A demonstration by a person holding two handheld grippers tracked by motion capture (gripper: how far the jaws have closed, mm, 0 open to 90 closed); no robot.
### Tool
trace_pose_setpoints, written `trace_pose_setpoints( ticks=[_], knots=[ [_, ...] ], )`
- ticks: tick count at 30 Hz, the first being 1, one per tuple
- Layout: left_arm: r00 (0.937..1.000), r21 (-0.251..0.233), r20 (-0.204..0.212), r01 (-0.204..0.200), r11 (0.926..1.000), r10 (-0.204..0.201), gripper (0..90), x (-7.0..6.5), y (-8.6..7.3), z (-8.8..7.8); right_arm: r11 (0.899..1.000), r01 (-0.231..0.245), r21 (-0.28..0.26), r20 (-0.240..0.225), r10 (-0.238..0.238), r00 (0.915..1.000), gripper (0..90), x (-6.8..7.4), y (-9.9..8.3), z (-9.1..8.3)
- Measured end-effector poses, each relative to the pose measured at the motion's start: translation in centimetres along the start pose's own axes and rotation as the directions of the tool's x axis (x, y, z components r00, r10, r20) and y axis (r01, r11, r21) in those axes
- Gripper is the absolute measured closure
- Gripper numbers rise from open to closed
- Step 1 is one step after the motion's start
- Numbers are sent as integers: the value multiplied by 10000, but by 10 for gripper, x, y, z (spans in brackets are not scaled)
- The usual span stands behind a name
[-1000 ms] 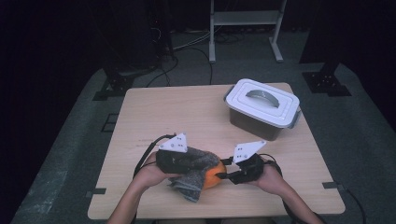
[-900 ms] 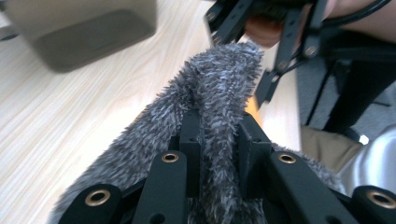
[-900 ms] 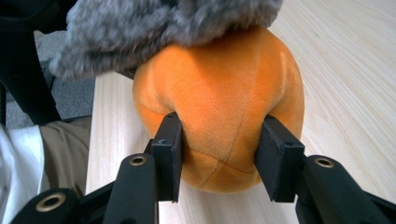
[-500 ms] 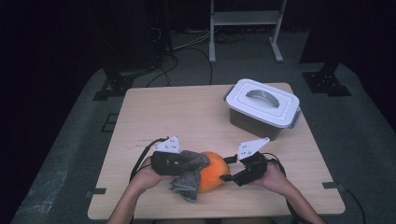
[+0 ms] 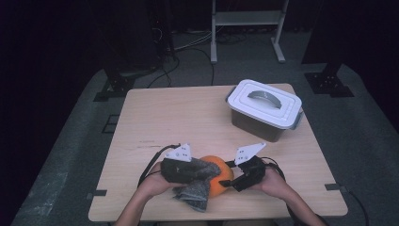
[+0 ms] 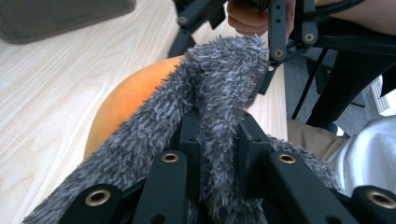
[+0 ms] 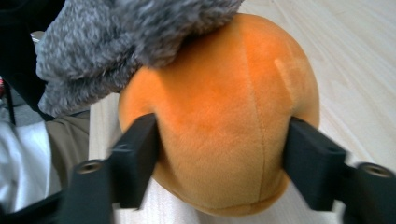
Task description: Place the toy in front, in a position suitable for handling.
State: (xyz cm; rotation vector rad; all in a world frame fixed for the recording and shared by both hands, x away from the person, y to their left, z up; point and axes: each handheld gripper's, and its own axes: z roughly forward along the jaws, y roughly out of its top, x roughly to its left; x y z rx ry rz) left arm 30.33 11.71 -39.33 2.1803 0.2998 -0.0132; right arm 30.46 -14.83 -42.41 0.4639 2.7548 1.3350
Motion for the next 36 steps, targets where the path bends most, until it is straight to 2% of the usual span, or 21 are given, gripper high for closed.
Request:
trace_pose_setpoints(
  ticks=[2,5,7,10,13,17,23,26,27,29,32,35,36],
  knots=[
    [9999,3,-118,-85,10000,85,755,1,0,-2,9998,182,-111,92,-181,9998,416,1,-1,-2],
    [9995,-2,-291,-96,10000,95,754,2,-1,-7,9991,385,-177,118,-383,9992,446,2,-3,-3],
    [9985,117,-549,-43,9999,49,754,4,-5,-11,9990,412,-151,111,-410,9991,451,2,-4,-4],
    [9968,173,-765,249,9995,-235,753,9,-13,-16,9993,357,-67,59,-357,9993,450,-1,-8,-7],
    [9969,58,-614,503,9987,-498,754,12,-20,-14,10000,11,-15,-74,-11,10000,375,-6,-13,-9],
    [9978,119,-524,403,9991,-396,754,11,-19,-9,10000,-35,82,31,35,10000,263,-8,-8,-10],
    [9992,254,-384,92,9996,-83,754,9,-11,-5,9994,247,-249,-170,-251,9995,235,-9,5,-13],
    [9990,308,-436,1,9995,12,753,9,-8,-2,9996,285,-61,-199,-287,9994,232,-12,8,-8],
    [9990,323,-450,-6,9995,21,753,9,-8,-2,9998,213,-66,-235,-215,9995,245,-14,7,-7],
    [9991,267,-426,71,9996,-59,753,10,-9,-2,9999,73,-149,-405,-79,9991,335,-16,3,-6],
    [9992,216,-387,106,9997,-97,753,11,-11,-3,9996,92,-251,-379,-101,9992,436,-14,-5,-8],
    [9988,332,-481,82,9994,-66,752,10,-14,-4,9995,281,-149,-269,-285,9992,473,-11,-11,-11],
    [9987,362,-506,102,9993,-84,752,11,-15,-5,9997,211,-143,-259,-215,9994,477,-10,-13,-12]
  ],
)
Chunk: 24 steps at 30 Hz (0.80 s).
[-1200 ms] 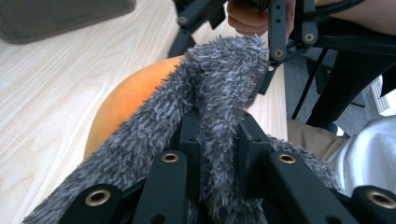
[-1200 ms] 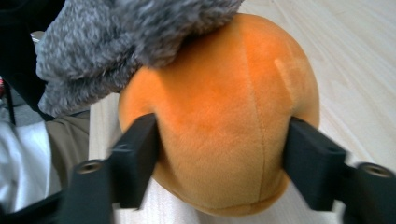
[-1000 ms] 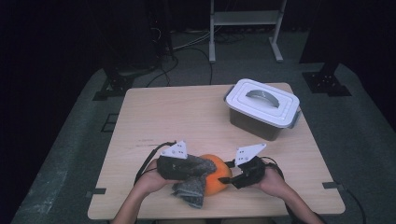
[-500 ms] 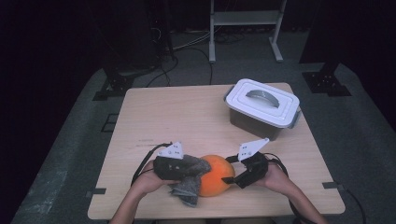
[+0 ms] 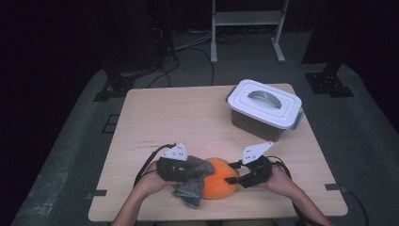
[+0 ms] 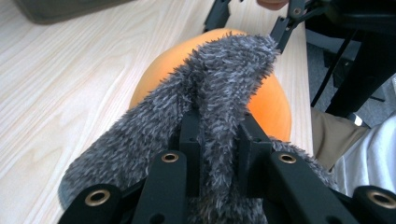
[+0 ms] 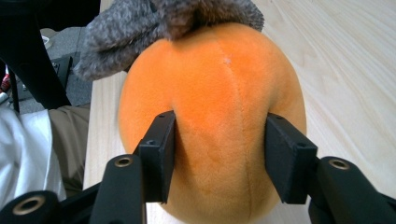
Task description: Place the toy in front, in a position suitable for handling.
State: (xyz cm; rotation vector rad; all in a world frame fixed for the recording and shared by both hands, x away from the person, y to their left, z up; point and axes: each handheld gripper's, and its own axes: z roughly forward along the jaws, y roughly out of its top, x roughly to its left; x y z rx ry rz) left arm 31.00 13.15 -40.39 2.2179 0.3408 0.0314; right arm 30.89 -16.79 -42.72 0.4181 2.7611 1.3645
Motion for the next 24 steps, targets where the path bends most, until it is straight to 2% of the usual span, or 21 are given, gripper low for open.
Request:
trace_pose_setpoints(
  ticks=[4,9,14,18,20,22,24],
  knots=[
    [9996,-6,-186,227,9997,-227,752,3,-7,-3,9995,-284,-130,96,286,9995,479,0,-7,-3],
    [9993,49,-352,127,9999,-125,754,2,-7,-6,9978,-617,-238,224,622,9978,480,0,-8,-4],
    [9996,-549,261,-90,9985,105,753,-6,4,-4,9955,-855,-398,301,867,9958,480,-3,-7,-2],
    [9986,-451,377,-342,9984,359,753,-10,10,3,9957,-830,-405,313,843,9959,481,-2,-8,-2],
    [9992,-303,258,-286,9991,294,753,-8,7,4,9958,-831,-391,285,842,9960,482,-1,-10,-3],
    [9998,-305,163,-61,9995,66,753,-3,2,2,9961,-790,-397,267,801,9964,485,0,-11,-4],
    [9996,-165,-273,116,9998,-120,752,0,-4,-1,9972,-667,-341,320,678,9972,485,3,-10,-4]
  ],
)
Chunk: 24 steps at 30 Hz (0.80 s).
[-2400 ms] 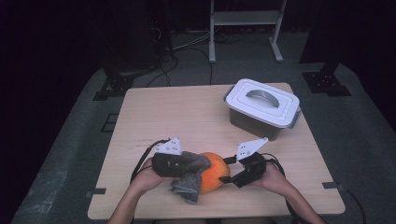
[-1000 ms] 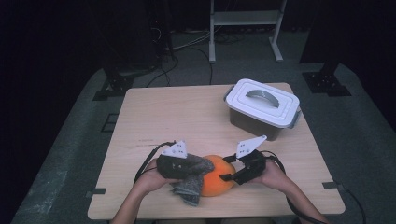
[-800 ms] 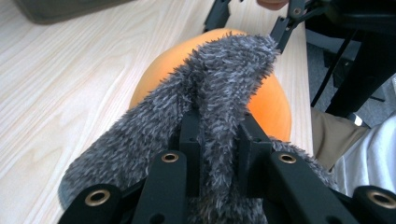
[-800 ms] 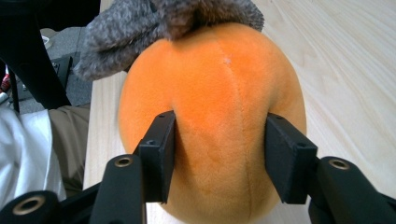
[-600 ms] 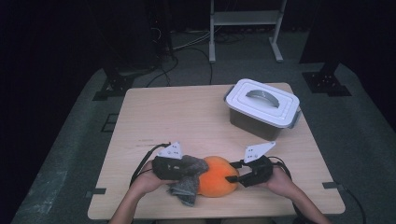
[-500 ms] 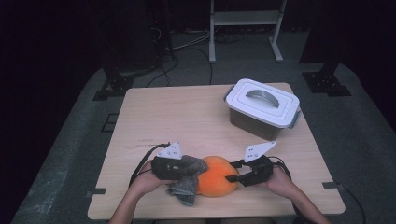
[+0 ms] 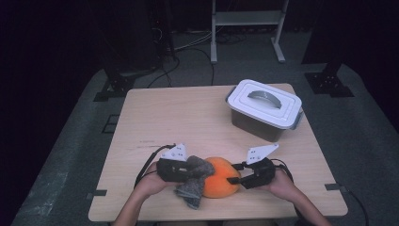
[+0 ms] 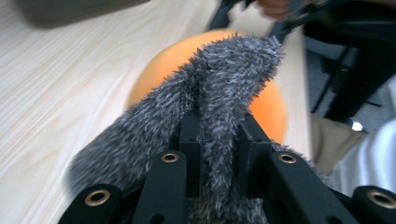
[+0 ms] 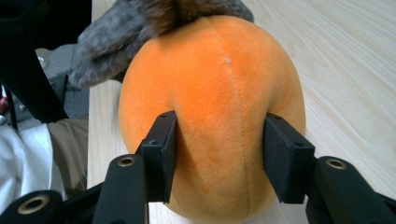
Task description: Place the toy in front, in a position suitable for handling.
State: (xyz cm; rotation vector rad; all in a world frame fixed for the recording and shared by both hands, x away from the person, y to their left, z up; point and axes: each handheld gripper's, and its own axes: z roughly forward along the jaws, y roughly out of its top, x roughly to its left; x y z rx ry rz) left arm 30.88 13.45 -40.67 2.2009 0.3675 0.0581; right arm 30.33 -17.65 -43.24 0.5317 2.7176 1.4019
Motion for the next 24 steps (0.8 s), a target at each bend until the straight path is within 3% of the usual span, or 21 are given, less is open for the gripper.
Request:
trace_pose_setpoints(
  ticks=[5,12,17,20,24],
  knots=[
    [9991,-118,-166,389,9992,-391,752,5,-7,-5,9997,206,104,29,-206,9998,484,5,0,-1],
    [9999,-487,102,113,9988,-108,753,-3,8,-1,9990,306,322,19,-307,9995,441,13,0,-3],
    [9998,-246,190,42,9997,-38,753,-4,8,3,9985,388,384,-99,-385,9992,433,15,-1,-4],
    [9992,-79,315,258,9996,-255,753,0,0,5,9986,411,334,-347,-399,9986,427,15,-1,-5],
    [9982,-9,448,409,9992,-408,754,1,-9,5,9974,596,409,-191,-588,9981,352,12,7,-6]
  ],
)
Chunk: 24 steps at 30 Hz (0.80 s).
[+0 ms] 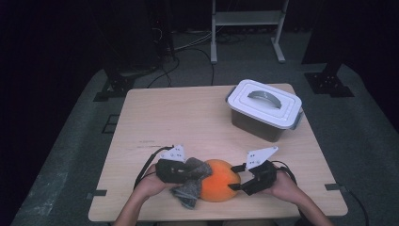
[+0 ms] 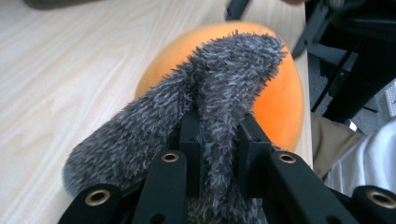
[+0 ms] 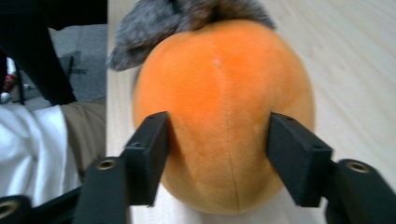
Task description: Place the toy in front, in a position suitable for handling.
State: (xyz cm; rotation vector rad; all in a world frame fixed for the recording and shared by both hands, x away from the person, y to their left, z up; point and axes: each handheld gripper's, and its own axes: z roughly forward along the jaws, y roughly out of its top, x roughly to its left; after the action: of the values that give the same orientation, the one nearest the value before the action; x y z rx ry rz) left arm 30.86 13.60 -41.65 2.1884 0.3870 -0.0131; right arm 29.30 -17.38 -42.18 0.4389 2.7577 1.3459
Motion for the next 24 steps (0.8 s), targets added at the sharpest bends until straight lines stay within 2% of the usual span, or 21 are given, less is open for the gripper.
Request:
trace_pose_setpoints(
  ticks=[3,7,10,12,13,15,17,19,22,24],
  knots=[
    [10000,59,68,22,10000,-23,754,0,-3,-1,9998,-169,-60,53,170,9998,267,-5,6,1],
    [10000,116,69,-31,9999,30,753,-1,-3,-1,9993,-338,146,-251,341,9991,218,-11,9,10],
    [9999,74,132,-52,10000,51,753,0,-1,-1,9974,-699,199,-470,707,9964,197,-16,9,17],
    [9999,-35,114,15,10000,-15,753,3,1,-3,9961,-879,102,-559,883,9945,251,-17,8,19],
    [9999,-151,137,77,9999,-75,754,4,2,-3,9959,-893,108,-524,898,9946,317,-18,8,19],
    [9998,-315,155,102,9995,-97,754,5,7,-4,9985,-553,12,-416,553,9976,418,-15,9,17],
    [9997,-554,244,70,9984,-57,754,5,14,-5,9994,-319,-160,-204,315,9993,479,-14,10,14],
    [9995,-758,311,-55,9971,79,754,4,23,-5,9991,-211,-374,-66,209,9998,498,-13,11,12],
    [9988,-555,294,-374,9978,391,753,2,34,-1,9994,-62,-354,-41,61,10000,501,-12,12,13],
    [9987,-581,321,-388,9976,407,753,1,34,1,9996,-59,-287,-12,58,10000,501,-12,10,12]
  ],
)
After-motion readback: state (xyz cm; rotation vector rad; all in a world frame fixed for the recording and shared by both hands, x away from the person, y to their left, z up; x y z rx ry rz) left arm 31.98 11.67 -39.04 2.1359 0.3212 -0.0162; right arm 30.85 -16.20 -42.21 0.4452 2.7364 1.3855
